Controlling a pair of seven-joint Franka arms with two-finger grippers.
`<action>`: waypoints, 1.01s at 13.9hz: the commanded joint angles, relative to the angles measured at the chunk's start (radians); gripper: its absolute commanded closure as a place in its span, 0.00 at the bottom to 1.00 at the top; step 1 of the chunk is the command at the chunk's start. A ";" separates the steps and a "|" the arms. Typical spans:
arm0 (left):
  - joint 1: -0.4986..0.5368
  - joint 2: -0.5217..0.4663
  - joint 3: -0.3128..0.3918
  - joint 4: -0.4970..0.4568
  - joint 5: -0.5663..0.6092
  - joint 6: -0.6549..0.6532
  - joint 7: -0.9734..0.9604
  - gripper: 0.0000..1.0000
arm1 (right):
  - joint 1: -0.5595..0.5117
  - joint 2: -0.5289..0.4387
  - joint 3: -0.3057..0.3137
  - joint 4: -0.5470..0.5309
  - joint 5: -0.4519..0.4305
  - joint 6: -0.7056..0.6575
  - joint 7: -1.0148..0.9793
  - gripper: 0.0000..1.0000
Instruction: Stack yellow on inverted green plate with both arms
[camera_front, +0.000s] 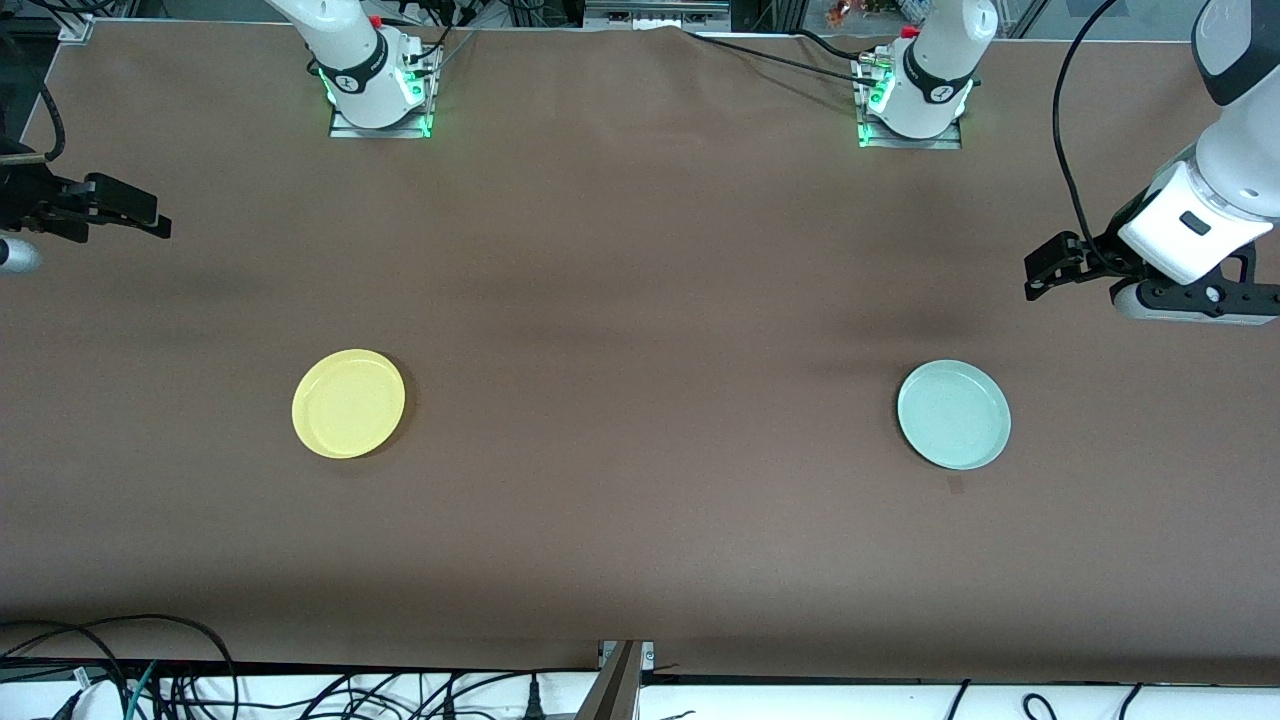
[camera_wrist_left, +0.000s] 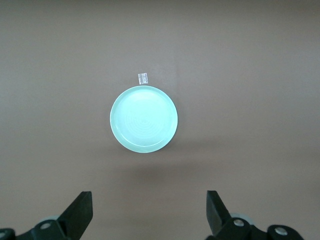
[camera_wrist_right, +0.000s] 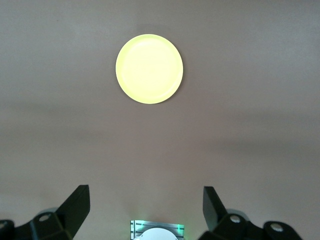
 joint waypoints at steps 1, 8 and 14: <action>0.004 0.004 0.002 0.024 -0.014 -0.020 0.025 0.00 | -0.006 -0.005 0.000 0.008 0.013 -0.006 -0.014 0.00; 0.004 0.007 0.002 0.024 -0.014 -0.021 -0.008 0.00 | -0.006 -0.005 0.000 0.008 0.013 -0.006 -0.014 0.00; 0.004 0.007 0.001 0.024 -0.014 -0.021 -0.011 0.00 | -0.006 -0.005 0.000 0.008 0.013 -0.006 -0.014 0.00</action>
